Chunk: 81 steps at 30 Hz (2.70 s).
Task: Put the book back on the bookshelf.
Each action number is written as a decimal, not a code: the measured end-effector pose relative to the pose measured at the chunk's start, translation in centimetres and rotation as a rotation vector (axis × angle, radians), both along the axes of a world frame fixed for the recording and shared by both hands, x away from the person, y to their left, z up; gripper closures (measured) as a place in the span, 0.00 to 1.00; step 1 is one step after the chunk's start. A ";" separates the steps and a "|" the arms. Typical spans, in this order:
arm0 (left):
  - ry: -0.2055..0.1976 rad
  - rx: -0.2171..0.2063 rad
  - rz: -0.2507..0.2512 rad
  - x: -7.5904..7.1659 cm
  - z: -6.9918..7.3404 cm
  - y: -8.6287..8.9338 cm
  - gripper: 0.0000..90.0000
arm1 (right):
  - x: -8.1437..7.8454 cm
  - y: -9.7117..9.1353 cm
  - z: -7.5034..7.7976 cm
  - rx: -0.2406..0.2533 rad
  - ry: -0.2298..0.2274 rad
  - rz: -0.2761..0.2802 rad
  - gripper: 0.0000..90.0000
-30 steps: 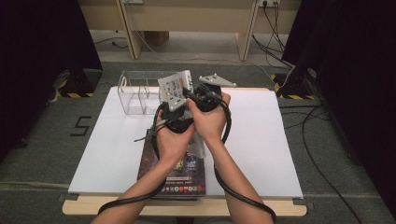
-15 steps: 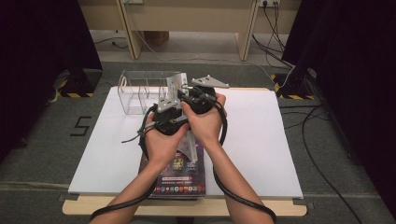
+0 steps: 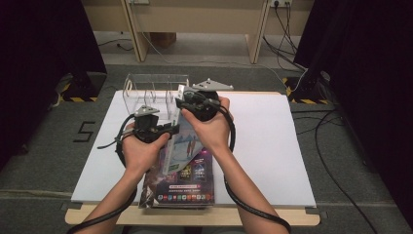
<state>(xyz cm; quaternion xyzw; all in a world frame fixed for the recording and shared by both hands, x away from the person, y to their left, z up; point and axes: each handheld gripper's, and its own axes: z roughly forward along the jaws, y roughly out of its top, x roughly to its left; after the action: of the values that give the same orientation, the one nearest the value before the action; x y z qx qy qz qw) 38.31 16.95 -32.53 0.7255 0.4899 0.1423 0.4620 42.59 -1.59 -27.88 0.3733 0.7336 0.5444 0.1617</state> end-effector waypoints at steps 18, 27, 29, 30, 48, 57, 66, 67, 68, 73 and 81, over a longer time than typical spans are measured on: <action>0.052 -0.028 -0.014 0.4 -1.9 2.9 0.83 | -0.4 -7.6 -2.1 0.041 0.058 -0.075 0.72; 0.053 -0.090 -0.009 0.9 -1.2 4.4 0.83 | -0.3 -8.5 -2.9 0.038 0.078 -0.091 0.72; 0.037 -0.083 -0.005 1.3 -0.5 4.8 0.83 | -0.3 -8.9 -3.2 0.036 0.081 -0.098 0.72; 0.030 -0.082 -0.007 1.4 -0.1 4.9 0.83 | -0.3 -9.3 -3.5 0.039 0.090 -0.104 0.72; 0.026 -0.034 0.091 5.0 4.7 9.2 0.83 | -0.4 -15.1 -7.6 -0.010 0.169 -0.210 0.73; 0.059 -0.047 0.136 6.9 6.5 10.1 0.83 | -0.6 -15.9 -9.3 -0.023 0.202 -0.224 0.73; 0.057 -0.129 0.150 9.1 7.9 9.0 0.83 | -0.8 -17.1 -11.2 -0.027 0.236 -0.245 0.73; 0.055 -0.130 0.148 9.3 8.0 8.7 0.83 | -0.8 -17.3 -11.3 -0.030 0.236 -0.247 0.73; 0.055 -0.130 0.149 9.5 8.0 8.4 0.83 | -0.9 -17.4 -11.4 -0.029 0.240 -0.251 0.73; 0.052 -0.160 0.160 10.9 8.2 7.4 0.83 | -1.0 -17.8 -12.1 -0.028 0.255 -0.254 0.73; 0.018 -0.145 0.185 13.0 8.8 5.3 0.83 | -1.0 -18.1 -12.8 -0.028 0.266 -0.257 0.73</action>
<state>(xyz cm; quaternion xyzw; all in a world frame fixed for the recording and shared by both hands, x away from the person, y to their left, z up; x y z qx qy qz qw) 51.33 22.29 -23.75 0.6431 0.5677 0.1420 0.4938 41.62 -19.74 -40.71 0.5306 0.7021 0.4548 0.1366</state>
